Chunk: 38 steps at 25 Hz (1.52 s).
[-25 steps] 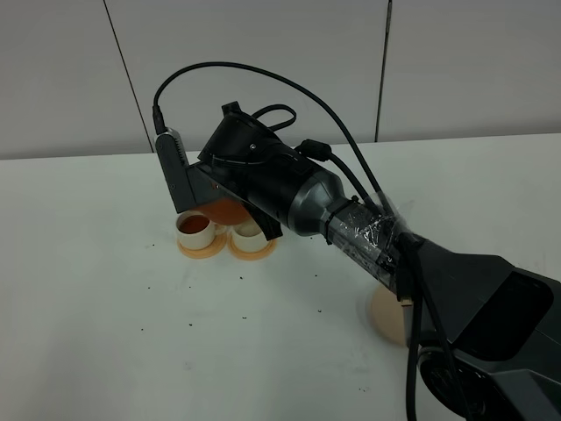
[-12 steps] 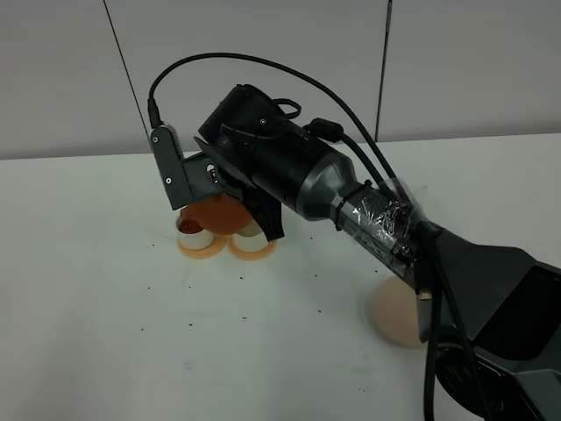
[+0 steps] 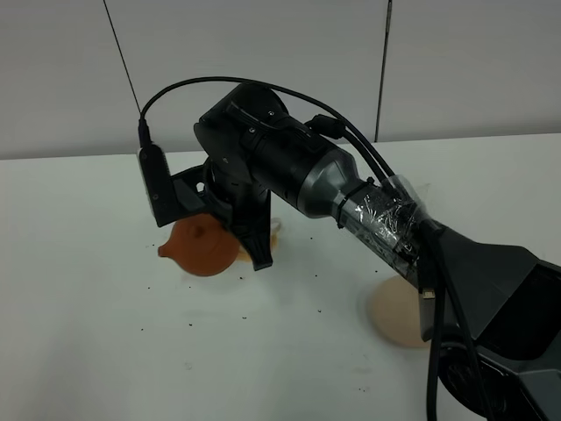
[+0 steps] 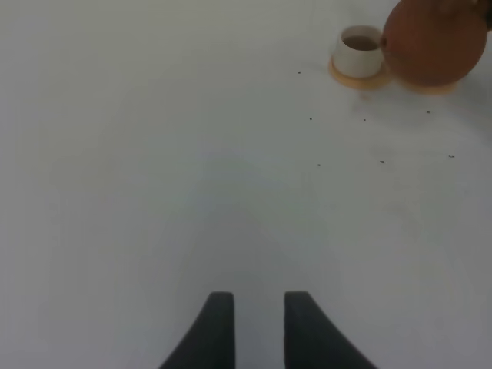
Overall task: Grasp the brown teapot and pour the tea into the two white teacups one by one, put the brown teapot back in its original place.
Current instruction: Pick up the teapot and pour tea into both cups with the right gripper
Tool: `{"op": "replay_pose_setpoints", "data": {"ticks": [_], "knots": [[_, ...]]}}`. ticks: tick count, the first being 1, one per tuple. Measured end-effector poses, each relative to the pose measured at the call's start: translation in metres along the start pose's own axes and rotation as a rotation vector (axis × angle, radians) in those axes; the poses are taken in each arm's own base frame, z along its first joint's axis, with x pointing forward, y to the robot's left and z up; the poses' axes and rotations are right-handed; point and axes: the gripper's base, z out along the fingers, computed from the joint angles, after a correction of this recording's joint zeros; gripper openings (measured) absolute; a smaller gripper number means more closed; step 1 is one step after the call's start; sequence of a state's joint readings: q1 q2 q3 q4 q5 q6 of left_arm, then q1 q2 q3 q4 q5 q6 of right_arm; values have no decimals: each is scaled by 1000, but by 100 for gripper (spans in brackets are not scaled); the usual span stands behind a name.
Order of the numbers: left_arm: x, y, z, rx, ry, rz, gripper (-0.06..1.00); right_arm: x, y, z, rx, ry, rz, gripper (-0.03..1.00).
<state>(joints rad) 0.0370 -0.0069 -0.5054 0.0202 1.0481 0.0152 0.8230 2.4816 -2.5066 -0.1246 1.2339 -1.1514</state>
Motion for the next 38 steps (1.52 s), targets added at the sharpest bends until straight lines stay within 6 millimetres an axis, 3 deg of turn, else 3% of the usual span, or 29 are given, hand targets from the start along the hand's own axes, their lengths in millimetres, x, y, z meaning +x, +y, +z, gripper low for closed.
{"op": "replay_pose_setpoints", "data": {"ticks": [10,17,26,34,38], "knots": [[0,0,0,0,0,0,23,-10,5,2,-60,-121,64,10],[0,0,0,0,0,0,23,-3,5,12,-96,-128,192,10],[0,0,0,0,0,0,23,40,7,32,-176,-55,491,10],[0,0,0,0,0,0,23,74,4,5,-183,-27,609,10],[0,0,0,0,-1,0,23,102,3,10,-195,2,665,10]]}}
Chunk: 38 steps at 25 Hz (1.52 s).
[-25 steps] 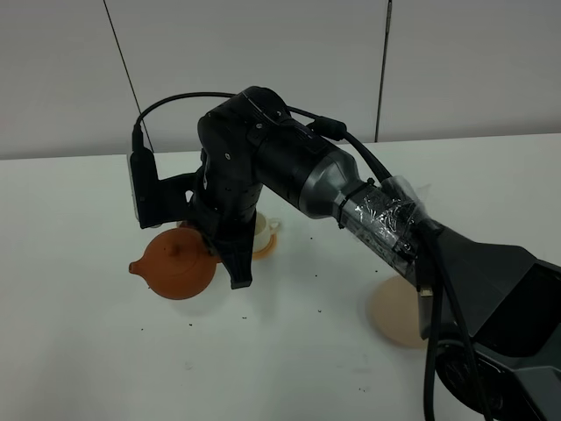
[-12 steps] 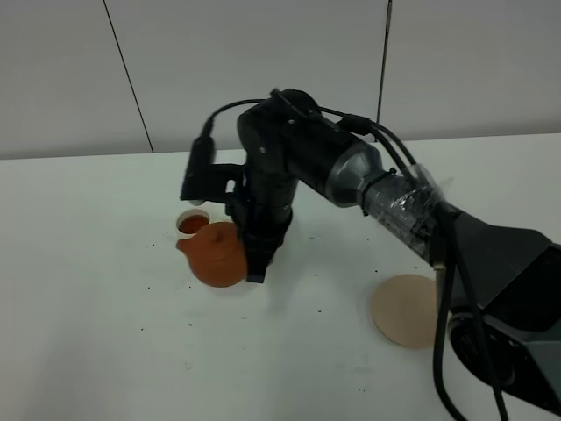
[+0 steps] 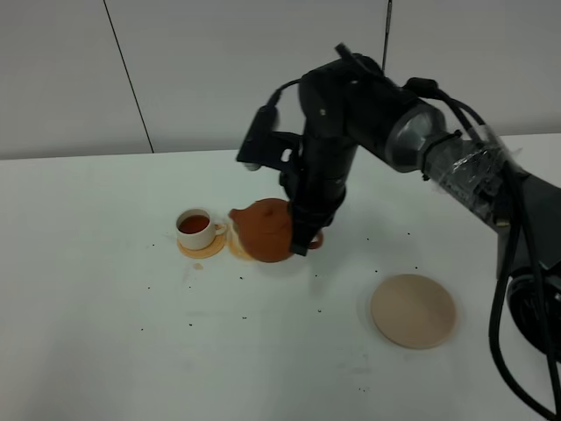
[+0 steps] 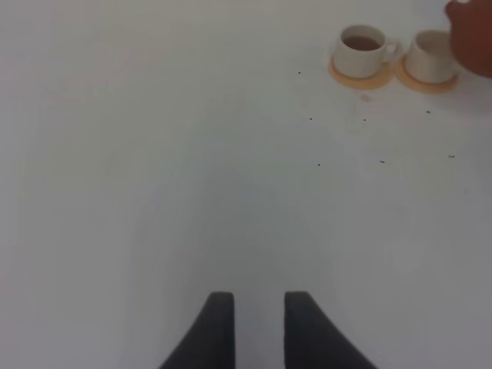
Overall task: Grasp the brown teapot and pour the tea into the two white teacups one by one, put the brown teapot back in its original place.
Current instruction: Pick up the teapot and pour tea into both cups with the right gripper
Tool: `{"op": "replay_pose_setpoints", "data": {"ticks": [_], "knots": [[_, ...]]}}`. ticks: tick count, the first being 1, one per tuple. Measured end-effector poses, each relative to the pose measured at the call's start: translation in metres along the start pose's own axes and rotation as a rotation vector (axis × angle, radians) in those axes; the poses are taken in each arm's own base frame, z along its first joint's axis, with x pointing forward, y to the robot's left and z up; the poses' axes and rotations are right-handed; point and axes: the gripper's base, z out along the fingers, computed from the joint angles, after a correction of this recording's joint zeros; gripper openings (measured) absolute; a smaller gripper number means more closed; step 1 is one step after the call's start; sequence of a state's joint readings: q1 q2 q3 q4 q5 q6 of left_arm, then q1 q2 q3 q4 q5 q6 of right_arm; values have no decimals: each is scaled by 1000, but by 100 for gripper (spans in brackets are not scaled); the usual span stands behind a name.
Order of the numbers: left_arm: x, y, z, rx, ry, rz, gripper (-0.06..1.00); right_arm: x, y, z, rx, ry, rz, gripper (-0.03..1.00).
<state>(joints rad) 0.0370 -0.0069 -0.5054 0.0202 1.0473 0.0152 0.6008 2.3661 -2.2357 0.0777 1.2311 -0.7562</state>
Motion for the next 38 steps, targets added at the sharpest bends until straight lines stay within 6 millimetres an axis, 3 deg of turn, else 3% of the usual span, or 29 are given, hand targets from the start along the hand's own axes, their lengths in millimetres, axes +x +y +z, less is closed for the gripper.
{"op": "replay_pose_setpoints", "data": {"ticks": [4,8,29,38], "knots": [[0,0,0,0,0,0,23,21,-18,3,0,28,53,10],[0,0,0,0,0,0,23,30,-26,2,9,33,74,10],[0,0,0,0,0,0,23,30,-26,2,10,34,64,10],[0,0,0,0,0,0,23,28,-28,-1,108,114,-30,10]]}}
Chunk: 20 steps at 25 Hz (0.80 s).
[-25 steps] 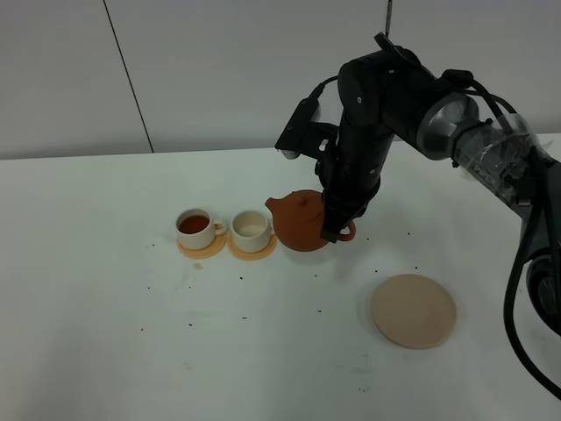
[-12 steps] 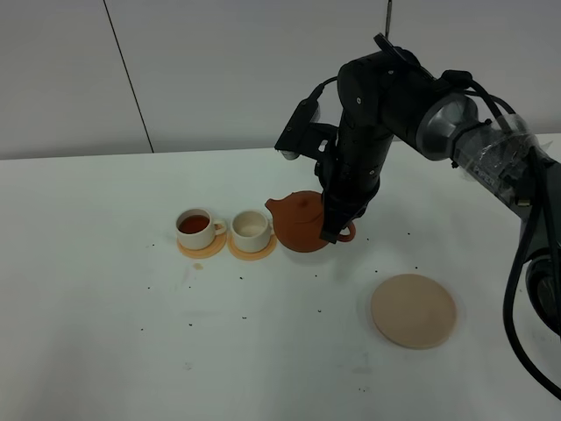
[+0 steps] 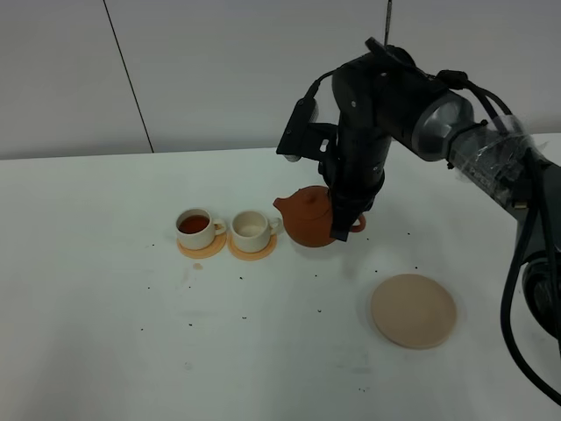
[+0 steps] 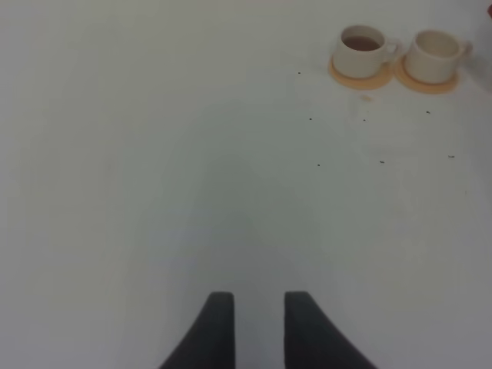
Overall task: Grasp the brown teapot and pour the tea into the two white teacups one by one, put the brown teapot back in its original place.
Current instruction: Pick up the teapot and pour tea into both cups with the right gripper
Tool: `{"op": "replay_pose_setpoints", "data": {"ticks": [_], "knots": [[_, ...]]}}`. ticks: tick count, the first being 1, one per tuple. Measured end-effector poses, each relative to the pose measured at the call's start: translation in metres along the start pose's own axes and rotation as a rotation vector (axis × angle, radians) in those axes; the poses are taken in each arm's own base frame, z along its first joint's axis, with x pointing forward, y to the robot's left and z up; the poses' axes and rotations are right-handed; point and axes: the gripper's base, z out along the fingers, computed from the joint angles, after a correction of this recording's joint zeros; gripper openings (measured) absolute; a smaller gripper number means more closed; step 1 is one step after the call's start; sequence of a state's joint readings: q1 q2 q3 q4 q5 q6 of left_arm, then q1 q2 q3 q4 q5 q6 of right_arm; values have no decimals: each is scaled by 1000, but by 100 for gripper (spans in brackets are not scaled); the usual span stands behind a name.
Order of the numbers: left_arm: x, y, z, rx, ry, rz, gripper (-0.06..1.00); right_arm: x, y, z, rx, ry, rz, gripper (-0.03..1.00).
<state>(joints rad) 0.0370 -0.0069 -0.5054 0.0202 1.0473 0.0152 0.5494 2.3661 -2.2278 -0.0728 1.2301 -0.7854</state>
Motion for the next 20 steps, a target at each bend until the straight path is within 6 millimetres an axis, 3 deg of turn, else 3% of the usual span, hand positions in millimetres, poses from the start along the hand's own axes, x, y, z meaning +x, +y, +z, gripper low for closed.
{"op": "replay_pose_setpoints", "data": {"ticks": [20], "knots": [[0,0,0,0,0,0,23,-48,20,-15,394,68,-248,10]]}}
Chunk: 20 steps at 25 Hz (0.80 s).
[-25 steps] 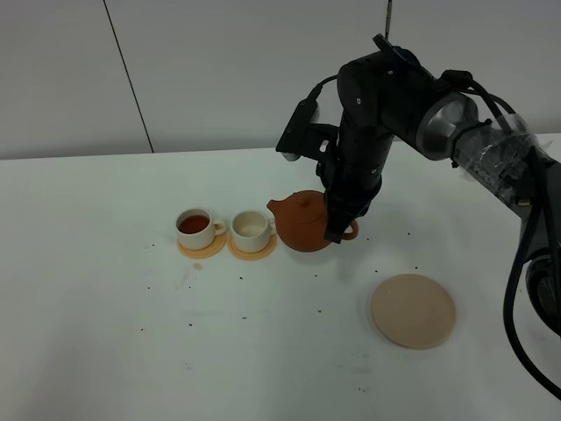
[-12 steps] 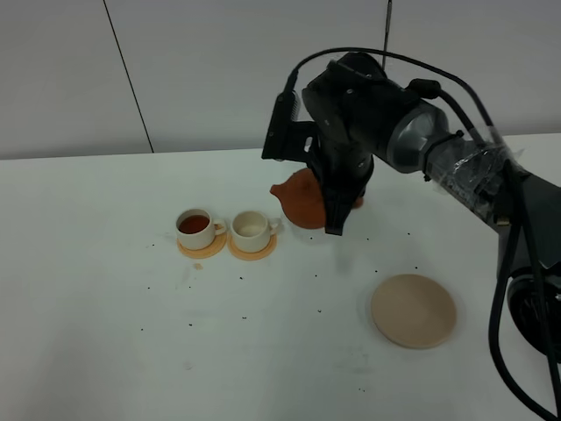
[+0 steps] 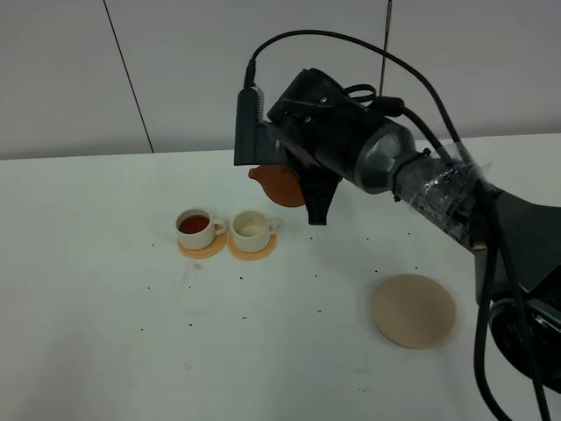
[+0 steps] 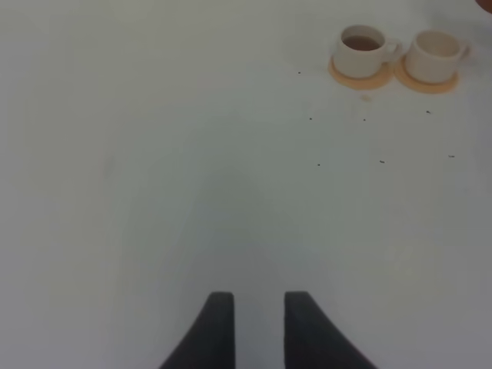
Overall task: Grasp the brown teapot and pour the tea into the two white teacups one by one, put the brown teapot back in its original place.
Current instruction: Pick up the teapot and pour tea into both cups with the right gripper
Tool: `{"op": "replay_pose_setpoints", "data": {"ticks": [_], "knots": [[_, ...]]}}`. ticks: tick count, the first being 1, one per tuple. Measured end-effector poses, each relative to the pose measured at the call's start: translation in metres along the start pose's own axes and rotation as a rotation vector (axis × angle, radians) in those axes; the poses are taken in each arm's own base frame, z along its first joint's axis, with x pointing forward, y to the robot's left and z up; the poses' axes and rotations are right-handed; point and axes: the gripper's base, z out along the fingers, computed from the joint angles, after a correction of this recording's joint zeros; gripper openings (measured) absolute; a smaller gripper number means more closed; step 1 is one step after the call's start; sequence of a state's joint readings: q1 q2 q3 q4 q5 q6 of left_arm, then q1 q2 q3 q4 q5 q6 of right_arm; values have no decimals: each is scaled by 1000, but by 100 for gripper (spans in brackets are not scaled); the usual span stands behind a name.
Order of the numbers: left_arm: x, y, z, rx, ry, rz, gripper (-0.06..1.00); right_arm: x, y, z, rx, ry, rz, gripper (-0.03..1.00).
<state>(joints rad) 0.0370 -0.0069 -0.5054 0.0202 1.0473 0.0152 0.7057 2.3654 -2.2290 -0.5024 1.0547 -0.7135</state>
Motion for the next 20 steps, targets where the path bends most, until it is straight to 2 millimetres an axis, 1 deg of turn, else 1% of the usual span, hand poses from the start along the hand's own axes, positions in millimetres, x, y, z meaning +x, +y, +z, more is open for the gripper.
{"op": "replay_pose_setpoints", "data": {"ticks": [3,8,20], "knots": [[0,0,0,0,0,0,23,-4,4,0,14,35,-40,10],[0,0,0,0,0,0,23,-12,20,8,-1,106,-107,10],[0,0,0,0,0,0,23,-27,30,-3,28,133,-193,10]]}}
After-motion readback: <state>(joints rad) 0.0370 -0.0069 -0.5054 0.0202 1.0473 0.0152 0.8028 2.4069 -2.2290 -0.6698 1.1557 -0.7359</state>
